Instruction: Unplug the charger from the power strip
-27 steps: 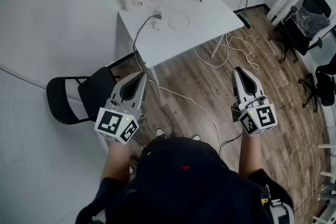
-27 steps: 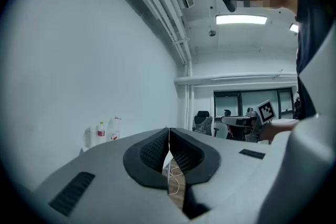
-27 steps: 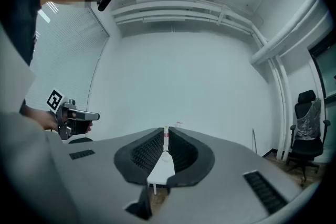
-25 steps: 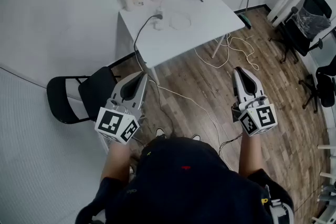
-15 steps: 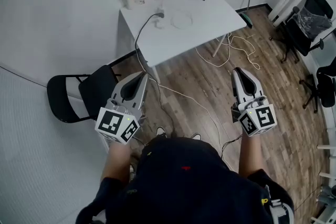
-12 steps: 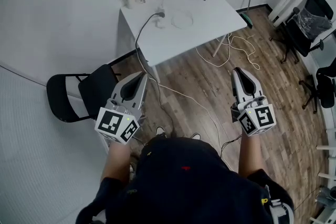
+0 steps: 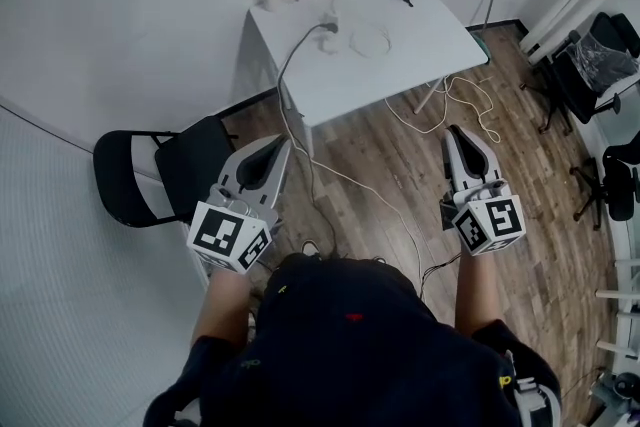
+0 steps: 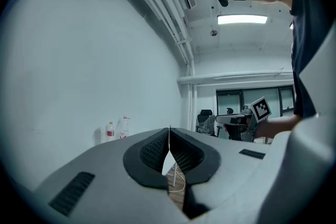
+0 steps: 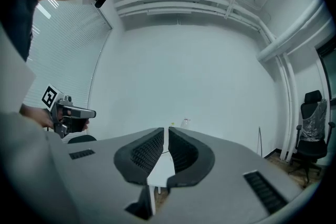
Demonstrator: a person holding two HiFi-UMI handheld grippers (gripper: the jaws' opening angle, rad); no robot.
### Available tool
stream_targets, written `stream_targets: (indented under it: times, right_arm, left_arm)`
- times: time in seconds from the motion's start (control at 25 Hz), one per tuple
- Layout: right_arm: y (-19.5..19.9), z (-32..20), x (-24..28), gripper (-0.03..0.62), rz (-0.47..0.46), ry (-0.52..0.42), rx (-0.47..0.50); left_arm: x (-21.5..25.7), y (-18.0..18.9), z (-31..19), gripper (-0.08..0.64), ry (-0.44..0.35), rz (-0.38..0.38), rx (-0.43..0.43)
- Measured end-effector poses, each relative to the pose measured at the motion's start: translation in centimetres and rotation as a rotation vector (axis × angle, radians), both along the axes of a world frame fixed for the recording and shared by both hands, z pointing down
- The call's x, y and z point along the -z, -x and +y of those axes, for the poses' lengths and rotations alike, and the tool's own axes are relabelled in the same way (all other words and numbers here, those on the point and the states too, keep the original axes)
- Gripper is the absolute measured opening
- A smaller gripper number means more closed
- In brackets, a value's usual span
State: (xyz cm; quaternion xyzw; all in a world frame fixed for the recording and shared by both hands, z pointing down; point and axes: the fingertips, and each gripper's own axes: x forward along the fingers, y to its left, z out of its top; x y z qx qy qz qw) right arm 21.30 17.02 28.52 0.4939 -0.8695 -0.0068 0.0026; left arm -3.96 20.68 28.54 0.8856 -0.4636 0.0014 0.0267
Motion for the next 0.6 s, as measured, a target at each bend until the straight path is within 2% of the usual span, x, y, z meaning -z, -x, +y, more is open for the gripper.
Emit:
stream_targets:
  times: [0.32, 0.6]
  right_arm:
    - [7.2, -0.8, 0.5, 0.041, 0.028, -0.014, -0.007]
    - [8.7, -2.2, -0.1, 0.041, 0.059, 0.011, -0.03]
  left_arm:
    - [-0.7, 5.8, -0.8, 0.023, -0.006, 0.017, -0.033]
    - [-1.7, 7.8, -2.9, 0.023, 0.009, 0.052, -0.049]
